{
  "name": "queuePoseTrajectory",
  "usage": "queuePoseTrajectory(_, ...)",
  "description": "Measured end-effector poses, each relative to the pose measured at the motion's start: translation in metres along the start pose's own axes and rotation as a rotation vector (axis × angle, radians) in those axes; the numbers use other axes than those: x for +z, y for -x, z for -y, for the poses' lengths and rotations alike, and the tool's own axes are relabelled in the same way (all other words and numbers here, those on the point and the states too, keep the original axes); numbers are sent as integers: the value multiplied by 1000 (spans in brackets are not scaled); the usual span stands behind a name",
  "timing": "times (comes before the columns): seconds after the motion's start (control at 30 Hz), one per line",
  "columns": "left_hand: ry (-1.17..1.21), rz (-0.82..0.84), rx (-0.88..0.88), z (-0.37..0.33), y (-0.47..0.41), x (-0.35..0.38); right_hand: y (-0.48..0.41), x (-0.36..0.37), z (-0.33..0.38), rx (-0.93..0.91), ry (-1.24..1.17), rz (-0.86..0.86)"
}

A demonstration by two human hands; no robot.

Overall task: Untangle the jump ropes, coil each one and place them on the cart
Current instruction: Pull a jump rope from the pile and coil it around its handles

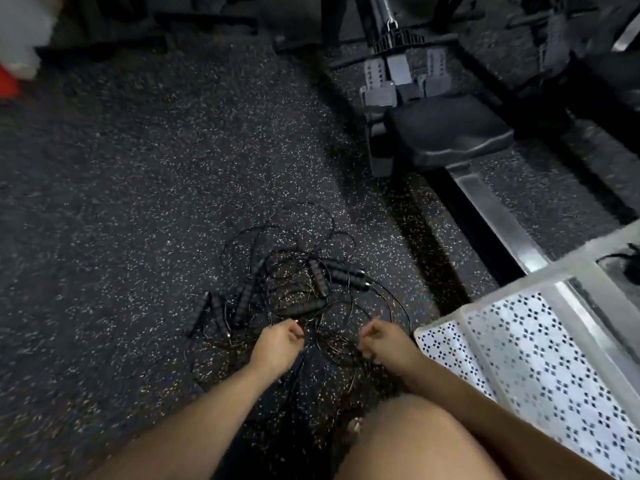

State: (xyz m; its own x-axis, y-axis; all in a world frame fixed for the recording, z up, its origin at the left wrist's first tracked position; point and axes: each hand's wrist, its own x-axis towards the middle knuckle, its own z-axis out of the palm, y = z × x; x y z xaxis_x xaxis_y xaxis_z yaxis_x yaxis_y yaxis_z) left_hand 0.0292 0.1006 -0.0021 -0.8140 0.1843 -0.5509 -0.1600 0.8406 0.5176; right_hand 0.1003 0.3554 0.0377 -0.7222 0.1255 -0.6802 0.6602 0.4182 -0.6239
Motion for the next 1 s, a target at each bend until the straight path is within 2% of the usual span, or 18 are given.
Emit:
queuePoseTrajectory(0.13, -95, 30, 3, 12, -53, 25, -42, 15, -17, 44, -34, 34)
queuePoseTrajectory(0.33, -160, -47, 28, 17, -127, 47, -87, 27, -34, 63, -92, 92)
queuePoseTrajectory(0.43, -256, -13, 30, 21, -155, 54, -100, 30, -38, 95, -145, 105)
queuePoseTrajectory(0.53, -406, 61, 23, 30, -171, 65, -108, 34, -43, 113, -171, 114)
queuePoseTrajectory(0.77, -622, 20, 81, 47, -187, 75, -116, 42, -43, 146, -198, 115)
queuePoseTrajectory(1.0, -523, -33, 153, 31, -175, 48, -112, 36, -19, 116, -212, 109)
